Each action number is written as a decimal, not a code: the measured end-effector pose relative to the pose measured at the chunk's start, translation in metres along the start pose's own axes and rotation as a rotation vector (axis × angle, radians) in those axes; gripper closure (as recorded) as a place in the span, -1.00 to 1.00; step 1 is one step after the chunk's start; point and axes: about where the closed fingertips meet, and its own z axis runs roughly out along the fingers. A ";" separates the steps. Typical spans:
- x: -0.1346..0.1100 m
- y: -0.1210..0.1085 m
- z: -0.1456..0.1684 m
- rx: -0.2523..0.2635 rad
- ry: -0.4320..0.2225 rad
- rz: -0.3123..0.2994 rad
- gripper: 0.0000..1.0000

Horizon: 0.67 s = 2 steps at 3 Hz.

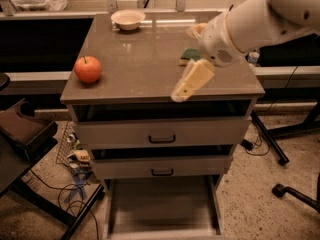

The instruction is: Place apple into bottom drawer

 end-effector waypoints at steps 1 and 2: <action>-0.031 -0.020 0.026 0.065 -0.160 -0.009 -1.00; -0.045 -0.031 0.033 0.105 -0.217 -0.014 -1.00</action>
Offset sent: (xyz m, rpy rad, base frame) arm 0.0312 0.0387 0.0098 0.1663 -0.1020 0.0122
